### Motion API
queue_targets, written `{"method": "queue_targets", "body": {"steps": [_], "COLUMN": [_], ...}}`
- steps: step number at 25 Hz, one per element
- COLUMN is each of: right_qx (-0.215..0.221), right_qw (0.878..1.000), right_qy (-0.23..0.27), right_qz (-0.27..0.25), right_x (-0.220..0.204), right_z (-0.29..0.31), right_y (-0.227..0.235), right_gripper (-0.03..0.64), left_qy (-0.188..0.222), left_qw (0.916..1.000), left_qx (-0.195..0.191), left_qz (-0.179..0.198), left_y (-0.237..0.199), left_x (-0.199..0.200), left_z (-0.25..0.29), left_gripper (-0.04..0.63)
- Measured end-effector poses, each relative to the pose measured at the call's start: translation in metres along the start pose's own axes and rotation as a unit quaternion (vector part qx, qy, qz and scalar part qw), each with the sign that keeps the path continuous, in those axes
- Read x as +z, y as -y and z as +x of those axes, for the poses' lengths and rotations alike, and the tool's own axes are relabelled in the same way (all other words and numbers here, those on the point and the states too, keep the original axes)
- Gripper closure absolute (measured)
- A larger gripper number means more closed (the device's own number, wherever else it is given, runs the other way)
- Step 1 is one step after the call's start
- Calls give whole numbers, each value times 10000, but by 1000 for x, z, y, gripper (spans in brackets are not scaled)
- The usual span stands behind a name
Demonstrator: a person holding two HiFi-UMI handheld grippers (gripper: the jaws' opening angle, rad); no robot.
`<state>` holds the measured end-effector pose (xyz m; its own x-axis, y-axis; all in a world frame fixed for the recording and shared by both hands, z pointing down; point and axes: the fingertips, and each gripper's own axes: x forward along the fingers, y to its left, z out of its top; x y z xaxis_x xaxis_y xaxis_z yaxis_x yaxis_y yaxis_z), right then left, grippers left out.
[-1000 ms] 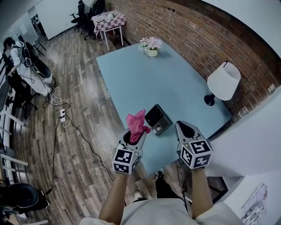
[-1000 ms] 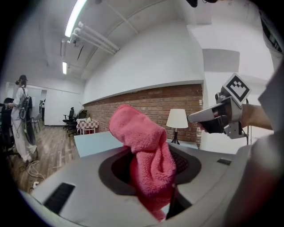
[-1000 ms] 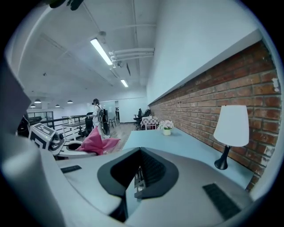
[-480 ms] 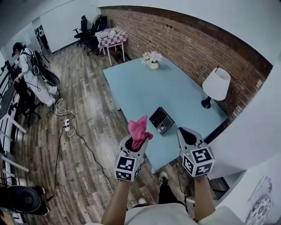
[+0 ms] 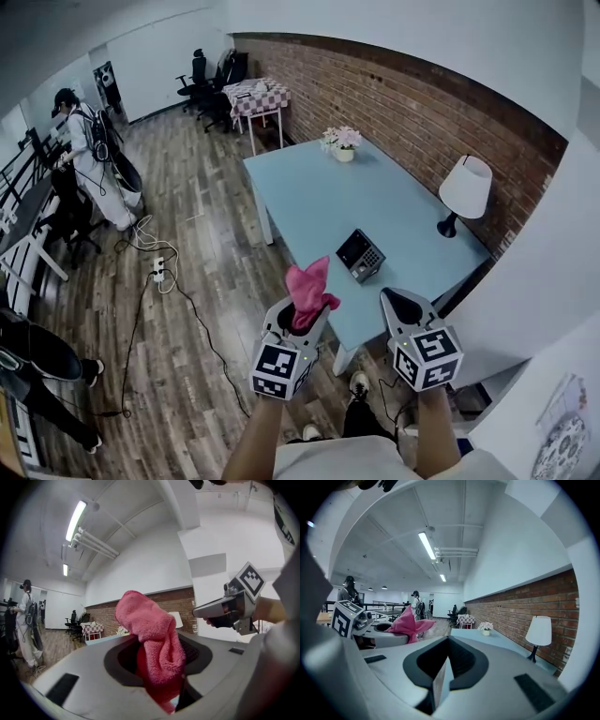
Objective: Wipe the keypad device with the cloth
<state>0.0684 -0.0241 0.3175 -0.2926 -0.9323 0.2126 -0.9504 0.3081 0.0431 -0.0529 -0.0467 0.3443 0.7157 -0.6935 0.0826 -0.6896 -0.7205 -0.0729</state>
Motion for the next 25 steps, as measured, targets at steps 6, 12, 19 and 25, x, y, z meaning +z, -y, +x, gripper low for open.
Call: {"method": "queue_targets", "body": {"steps": [6, 12, 19, 25], "right_qx": [147, 236, 157, 90], "right_qw": [9996, 9984, 9983, 9984], "right_qy": [193, 451, 373, 317], "right_qz": [-139, -254, -424, -451], "right_x": [16, 33, 26, 21], "right_z": [-22, -48, -66, -72], "right_y": [-35, -65, -72, -68], "right_gripper": [597, 597, 598, 598], "left_qy": [180, 459, 415, 429], "left_qw": [9998, 9980, 9981, 9981], "left_qx": [-13, -48, -36, -75], "left_qz": [105, 423, 447, 437], "left_y": [8, 25, 38, 46], "left_x": [20, 40, 33, 38], "left_z": [-39, -77, -97, -98], "left_gripper": [383, 383, 383, 383]}}
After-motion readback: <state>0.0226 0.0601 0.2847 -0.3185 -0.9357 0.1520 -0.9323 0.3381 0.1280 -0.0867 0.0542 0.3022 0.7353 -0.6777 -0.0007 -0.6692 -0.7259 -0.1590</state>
